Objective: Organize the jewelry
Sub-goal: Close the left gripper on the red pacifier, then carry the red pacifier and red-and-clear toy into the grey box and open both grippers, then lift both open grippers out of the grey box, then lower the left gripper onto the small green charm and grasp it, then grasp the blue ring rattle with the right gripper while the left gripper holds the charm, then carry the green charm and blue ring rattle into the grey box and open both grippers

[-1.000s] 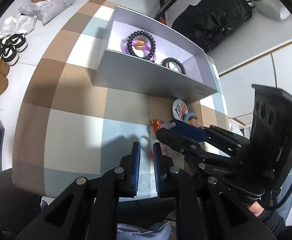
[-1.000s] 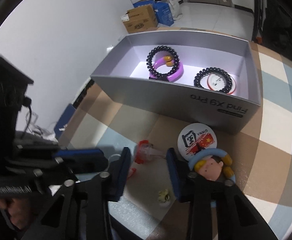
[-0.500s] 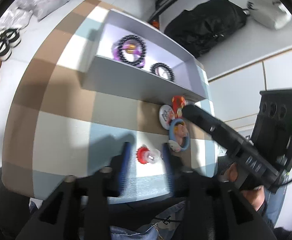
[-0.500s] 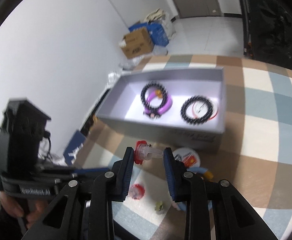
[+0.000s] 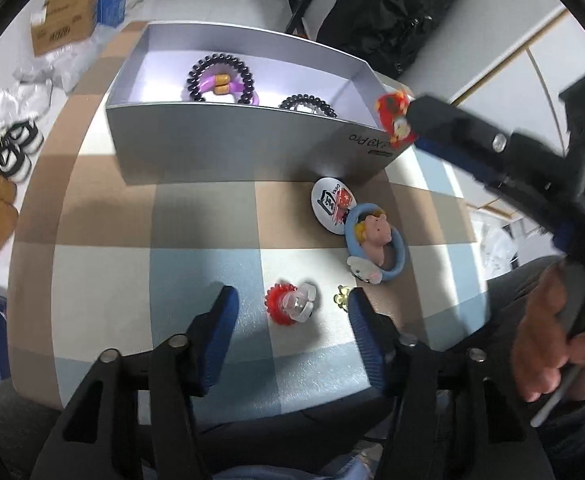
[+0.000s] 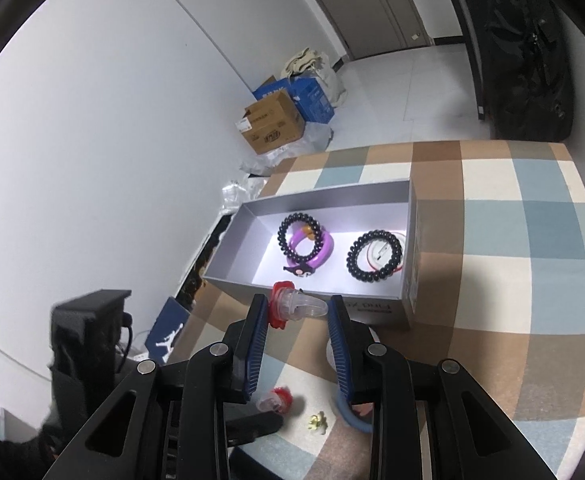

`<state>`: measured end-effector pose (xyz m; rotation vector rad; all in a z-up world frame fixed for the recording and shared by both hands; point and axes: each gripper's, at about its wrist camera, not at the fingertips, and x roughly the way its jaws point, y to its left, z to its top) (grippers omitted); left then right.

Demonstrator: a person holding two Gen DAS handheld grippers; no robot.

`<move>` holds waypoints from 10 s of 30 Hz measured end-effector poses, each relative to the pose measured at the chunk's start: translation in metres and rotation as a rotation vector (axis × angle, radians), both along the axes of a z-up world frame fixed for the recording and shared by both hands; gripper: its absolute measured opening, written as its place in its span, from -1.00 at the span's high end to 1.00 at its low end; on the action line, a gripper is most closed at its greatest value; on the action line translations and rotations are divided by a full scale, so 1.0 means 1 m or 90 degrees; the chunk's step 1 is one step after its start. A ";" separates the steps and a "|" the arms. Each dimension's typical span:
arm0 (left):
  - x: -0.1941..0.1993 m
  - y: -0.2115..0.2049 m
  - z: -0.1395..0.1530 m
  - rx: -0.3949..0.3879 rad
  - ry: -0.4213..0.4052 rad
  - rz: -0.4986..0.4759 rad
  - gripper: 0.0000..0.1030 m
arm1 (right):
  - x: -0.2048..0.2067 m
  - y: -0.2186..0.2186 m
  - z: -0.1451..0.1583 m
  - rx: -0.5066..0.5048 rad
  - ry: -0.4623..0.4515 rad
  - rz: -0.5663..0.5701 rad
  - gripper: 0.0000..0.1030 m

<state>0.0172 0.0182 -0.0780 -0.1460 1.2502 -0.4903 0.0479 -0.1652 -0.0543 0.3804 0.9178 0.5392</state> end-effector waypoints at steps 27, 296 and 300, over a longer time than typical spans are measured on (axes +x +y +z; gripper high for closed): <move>0.042 -0.015 0.048 -0.027 -0.152 0.059 0.76 | 0.031 -0.024 0.023 0.080 -0.034 -0.038 0.43; 0.114 0.009 0.030 -0.167 -0.036 0.162 0.53 | 0.067 -0.020 -0.004 0.022 -0.008 -0.039 -0.37; 0.111 0.013 0.033 -0.188 -0.049 0.177 -0.01 | 0.062 -0.028 0.002 0.027 -0.029 -0.058 -0.53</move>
